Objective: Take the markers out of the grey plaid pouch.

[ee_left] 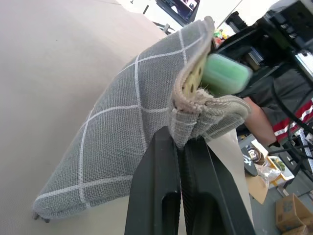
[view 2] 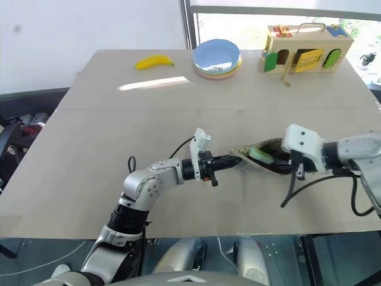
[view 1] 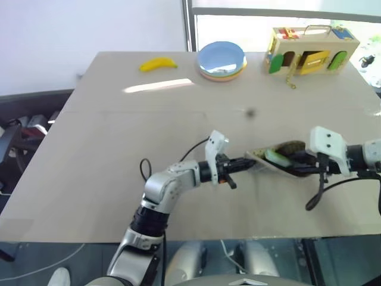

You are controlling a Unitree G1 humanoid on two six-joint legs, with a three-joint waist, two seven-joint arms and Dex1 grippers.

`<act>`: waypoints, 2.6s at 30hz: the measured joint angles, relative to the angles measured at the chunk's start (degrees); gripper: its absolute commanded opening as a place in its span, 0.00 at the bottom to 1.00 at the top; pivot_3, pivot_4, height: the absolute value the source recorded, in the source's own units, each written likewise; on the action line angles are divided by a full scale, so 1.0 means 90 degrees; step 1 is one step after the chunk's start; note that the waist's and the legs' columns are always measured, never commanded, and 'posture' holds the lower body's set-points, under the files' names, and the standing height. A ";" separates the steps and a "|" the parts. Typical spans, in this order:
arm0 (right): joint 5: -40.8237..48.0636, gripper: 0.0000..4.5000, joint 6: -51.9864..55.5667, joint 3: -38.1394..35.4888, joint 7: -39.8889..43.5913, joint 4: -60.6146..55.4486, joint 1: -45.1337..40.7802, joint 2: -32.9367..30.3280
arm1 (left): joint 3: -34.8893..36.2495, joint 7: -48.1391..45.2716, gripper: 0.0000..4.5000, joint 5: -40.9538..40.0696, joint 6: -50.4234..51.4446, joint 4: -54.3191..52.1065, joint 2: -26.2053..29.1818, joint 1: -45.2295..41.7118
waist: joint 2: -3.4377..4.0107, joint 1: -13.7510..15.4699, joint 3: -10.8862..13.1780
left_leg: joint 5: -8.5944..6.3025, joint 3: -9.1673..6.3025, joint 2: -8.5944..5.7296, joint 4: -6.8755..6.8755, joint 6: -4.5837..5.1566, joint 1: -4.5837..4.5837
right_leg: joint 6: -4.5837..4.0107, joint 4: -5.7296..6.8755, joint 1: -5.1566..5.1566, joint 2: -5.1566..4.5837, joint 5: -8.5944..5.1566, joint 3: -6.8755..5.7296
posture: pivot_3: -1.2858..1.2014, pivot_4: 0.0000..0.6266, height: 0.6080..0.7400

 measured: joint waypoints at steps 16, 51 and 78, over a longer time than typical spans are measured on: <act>0.0861 0.14 0.0563 -0.1869 -0.1417 0.1362 -0.0595 -0.0413 | 0.0058 0.0053 0.00 0.0097 -0.0127 -0.0131 0.0071 0.0044 | 0.0003 0.0074 0.0002 | -0.0001 0.0002 -0.0001 -0.0002 0.0003 -0.0003 | -0.0001 -0.0002 -0.0002 -0.0003 0.0000 0.0001 | 0.52 0.24 1.00; 0.1435 0.01 0.1286 -0.0116 -0.1610 -0.0850 -0.1063 -0.0383 | 0.0215 0.0063 0.00 -0.0035 -0.0325 -0.0331 0.0241 0.0143 | 0.0036 0.0022 0.0010 | -0.0005 0.0008 0.0003 0.0005 0.0009 -0.0049 | 0.0000 0.0000 -0.0044 -0.0001 0.0000 0.0002 | 0.52 0.24 1.00; -0.2740 0.98 -0.1749 0.3905 -0.0083 0.2016 -0.2983 0.1081 | 0.0234 0.0110 0.00 -0.0051 -0.0076 0.0530 -0.0124 -0.0169 | 0.0031 -0.0051 0.0006 | -0.0001 0.0011 0.0002 0.0011 0.0003 -0.0049 | -0.0001 0.0011 -0.0053 0.0005 0.0001 0.0006 | 0.52 0.24 1.00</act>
